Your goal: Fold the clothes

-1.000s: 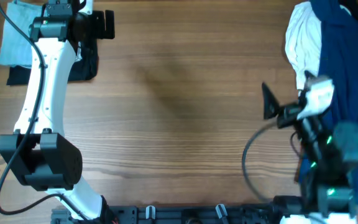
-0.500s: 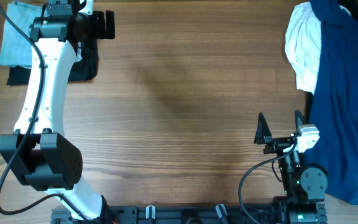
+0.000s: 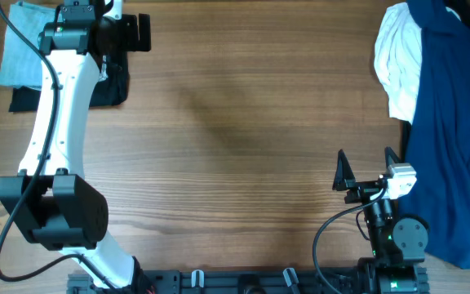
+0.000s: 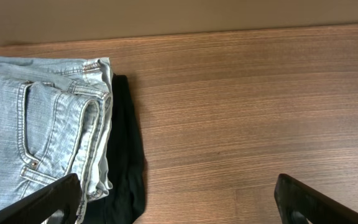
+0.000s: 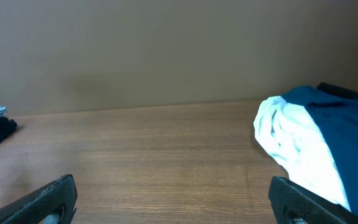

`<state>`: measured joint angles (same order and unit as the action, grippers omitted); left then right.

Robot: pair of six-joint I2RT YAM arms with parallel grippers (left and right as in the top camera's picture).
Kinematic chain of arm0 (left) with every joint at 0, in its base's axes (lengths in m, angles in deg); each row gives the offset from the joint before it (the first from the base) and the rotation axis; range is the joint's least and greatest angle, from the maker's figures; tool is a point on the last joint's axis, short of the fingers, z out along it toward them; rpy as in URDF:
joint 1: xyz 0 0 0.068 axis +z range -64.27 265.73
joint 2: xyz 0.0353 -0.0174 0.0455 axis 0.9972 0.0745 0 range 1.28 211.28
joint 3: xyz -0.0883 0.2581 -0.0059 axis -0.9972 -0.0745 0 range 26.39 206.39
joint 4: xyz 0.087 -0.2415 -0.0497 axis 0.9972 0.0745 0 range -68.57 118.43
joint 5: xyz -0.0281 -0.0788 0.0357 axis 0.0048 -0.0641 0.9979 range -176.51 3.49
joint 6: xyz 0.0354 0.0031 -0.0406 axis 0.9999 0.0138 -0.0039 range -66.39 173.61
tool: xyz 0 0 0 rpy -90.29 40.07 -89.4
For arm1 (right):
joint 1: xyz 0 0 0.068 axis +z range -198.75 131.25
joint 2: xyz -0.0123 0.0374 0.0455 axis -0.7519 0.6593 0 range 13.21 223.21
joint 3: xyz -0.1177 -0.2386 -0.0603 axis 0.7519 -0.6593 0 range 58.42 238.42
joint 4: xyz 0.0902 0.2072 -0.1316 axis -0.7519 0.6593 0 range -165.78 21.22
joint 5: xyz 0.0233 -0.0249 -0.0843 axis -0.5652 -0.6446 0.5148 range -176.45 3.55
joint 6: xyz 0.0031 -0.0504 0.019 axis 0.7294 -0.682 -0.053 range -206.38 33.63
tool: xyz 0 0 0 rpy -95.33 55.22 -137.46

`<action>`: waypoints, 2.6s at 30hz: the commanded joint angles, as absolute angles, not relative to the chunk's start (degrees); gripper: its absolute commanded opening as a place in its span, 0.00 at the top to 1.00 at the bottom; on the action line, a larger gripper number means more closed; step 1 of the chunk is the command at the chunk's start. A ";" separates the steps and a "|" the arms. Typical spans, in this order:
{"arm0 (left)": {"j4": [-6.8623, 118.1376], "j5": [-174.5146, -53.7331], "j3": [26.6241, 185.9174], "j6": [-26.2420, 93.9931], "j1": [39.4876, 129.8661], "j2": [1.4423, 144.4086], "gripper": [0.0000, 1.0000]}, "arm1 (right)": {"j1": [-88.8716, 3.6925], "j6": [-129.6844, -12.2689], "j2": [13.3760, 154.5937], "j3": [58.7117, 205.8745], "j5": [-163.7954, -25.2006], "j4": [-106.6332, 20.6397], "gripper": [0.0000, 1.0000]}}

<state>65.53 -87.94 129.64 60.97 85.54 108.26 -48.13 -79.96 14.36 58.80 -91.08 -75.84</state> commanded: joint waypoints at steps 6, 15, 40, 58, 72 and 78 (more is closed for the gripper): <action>65.44 -88.22 129.90 60.40 85.52 108.30 0.00 | -47.85 -80.20 14.01 58.71 -90.07 -75.92 0.00; 65.86 -88.18 129.90 60.42 85.61 106.16 0.00 | -47.85 -80.20 14.01 58.71 -90.07 -75.92 0.00; 25.92 -94.61 64.59 53.08 94.00 37.18 0.00 | -47.85 -80.20 14.01 58.71 -90.07 -75.92 0.00; 8.02 -90.50 26.71 45.43 93.89 2.51 0.00 | -47.85 -80.16 14.01 58.71 -90.07 -75.92 0.00; 25.77 -89.71 26.71 45.60 93.82 1.44 0.00 | -47.85 -80.18 14.01 58.71 -90.07 -75.92 0.00; 25.62 -89.86 26.71 45.62 93.56 1.55 0.00 | -47.85 -80.20 14.01 58.71 -90.07 -75.92 0.00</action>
<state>25.25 -90.41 26.95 45.95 93.63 2.05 -48.13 -79.98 14.47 58.78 -90.86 -75.77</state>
